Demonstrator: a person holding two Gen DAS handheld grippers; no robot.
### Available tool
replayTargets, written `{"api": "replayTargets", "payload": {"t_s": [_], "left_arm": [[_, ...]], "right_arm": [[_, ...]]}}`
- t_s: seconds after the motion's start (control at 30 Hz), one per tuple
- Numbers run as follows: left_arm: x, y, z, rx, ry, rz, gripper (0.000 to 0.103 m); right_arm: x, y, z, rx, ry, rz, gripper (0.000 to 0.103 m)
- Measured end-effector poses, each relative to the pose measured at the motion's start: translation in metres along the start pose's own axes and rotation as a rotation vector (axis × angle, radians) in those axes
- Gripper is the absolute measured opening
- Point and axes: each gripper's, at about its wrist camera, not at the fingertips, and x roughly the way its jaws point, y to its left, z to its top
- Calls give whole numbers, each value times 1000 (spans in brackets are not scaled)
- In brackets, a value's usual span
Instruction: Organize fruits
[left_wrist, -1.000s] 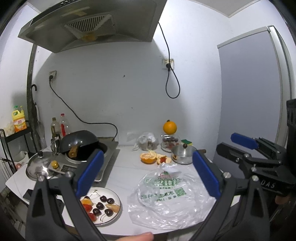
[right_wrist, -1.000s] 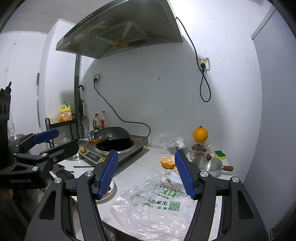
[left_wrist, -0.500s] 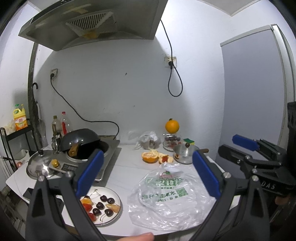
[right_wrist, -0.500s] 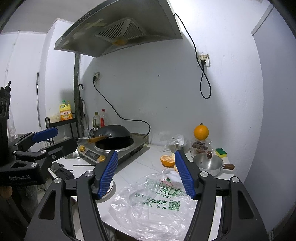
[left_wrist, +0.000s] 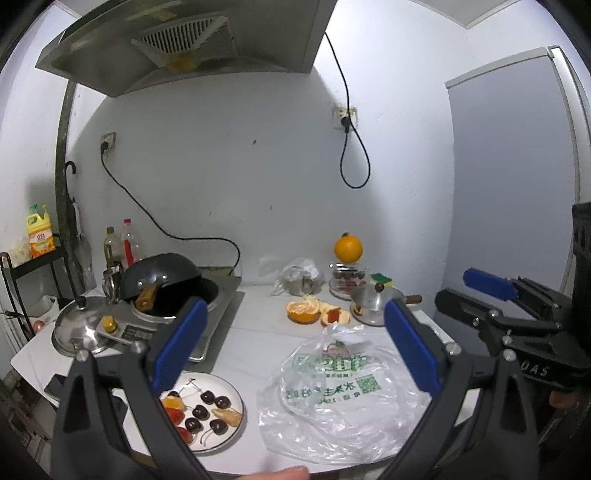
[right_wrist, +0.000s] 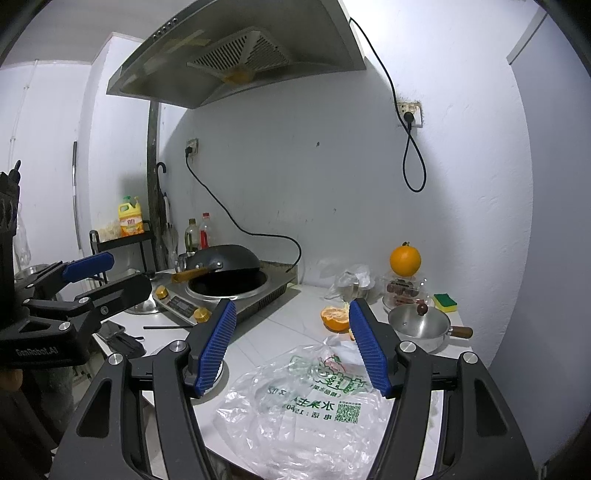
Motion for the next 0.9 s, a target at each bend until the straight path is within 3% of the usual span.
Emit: {"api": "replayTargets", "payload": {"t_s": [0.9], "left_arm": [[21, -1, -4, 17, 7, 28, 98]], "right_arm": [[10, -2, -1, 1, 10, 12, 67]]}}
